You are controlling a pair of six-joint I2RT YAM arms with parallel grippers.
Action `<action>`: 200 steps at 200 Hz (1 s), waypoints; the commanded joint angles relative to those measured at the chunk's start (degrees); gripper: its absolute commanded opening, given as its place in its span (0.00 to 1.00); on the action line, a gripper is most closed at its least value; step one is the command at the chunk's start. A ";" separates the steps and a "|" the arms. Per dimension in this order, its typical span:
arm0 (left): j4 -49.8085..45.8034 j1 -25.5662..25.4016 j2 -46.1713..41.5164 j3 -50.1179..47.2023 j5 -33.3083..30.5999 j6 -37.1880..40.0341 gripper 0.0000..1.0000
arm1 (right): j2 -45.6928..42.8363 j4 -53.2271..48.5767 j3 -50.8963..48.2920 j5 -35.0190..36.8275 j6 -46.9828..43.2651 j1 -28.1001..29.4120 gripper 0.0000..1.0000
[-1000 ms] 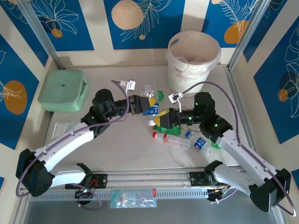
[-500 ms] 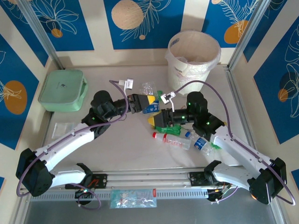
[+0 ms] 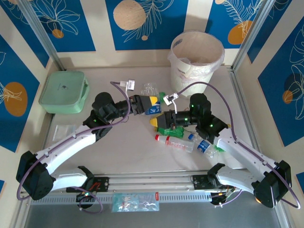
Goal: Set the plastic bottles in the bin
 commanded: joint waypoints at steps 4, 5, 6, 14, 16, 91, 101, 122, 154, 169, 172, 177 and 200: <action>-2.90 -0.44 -1.56 0.84 -0.59 2.14 0.80 | -2.39 -0.46 -0.63 2.08 -1.52 -1.19 0.02; -3.17 -0.40 -1.63 0.87 -0.63 2.34 0.80 | -2.38 -0.50 -0.63 2.13 -1.53 -1.23 0.02; -3.39 -0.42 -1.70 0.89 -0.74 2.45 0.81 | -2.47 -0.56 -0.63 2.16 -1.54 -1.29 0.02; -5.45 -0.44 -2.32 1.22 -1.74 3.78 0.86 | -2.95 -1.36 -0.65 2.58 -1.84 -1.85 0.02; -6.16 -0.44 -2.53 1.33 -2.08 4.24 0.89 | -3.09 -1.62 -0.66 2.68 -1.92 -1.94 0.02; -34.46 -0.40 -15.82 6.58 -29.06 25.19 0.99 | -3.93 -13.07 4.31 7.21 -8.92 -12.25 0.01; -36.62 -0.44 -16.92 7.36 -30.81 27.19 0.99 | -2.96 -14.49 5.80 8.08 -9.86 -14.31 0.01; -40.09 -0.43 -16.85 9.30 -30.62 29.36 0.99 | 0.51 -17.88 10.78 10.13 -12.04 -18.56 0.00; -40.52 -0.39 -15.64 8.99 -27.66 28.92 0.99 | 8.29 -21.81 20.84 14.02 -13.62 -23.40 0.00; -40.12 -0.44 -15.07 8.73 -26.43 28.96 0.99 | 12.56 -22.58 25.80 15.63 -13.03 -25.41 0.00; -40.02 -0.40 -14.88 8.72 -26.15 29.00 0.99 | 13.40 -22.66 26.74 15.75 -12.98 -25.82 0.00; -40.03 -0.44 -14.66 8.77 -25.77 29.18 0.99 | 14.77 -22.80 28.40 16.15 -12.83 -26.49 0.00; -40.36 -0.41 -13.54 9.46 -24.25 30.10 0.99 | 21.69 -24.69 36.74 18.54 -12.88 -29.16 0.00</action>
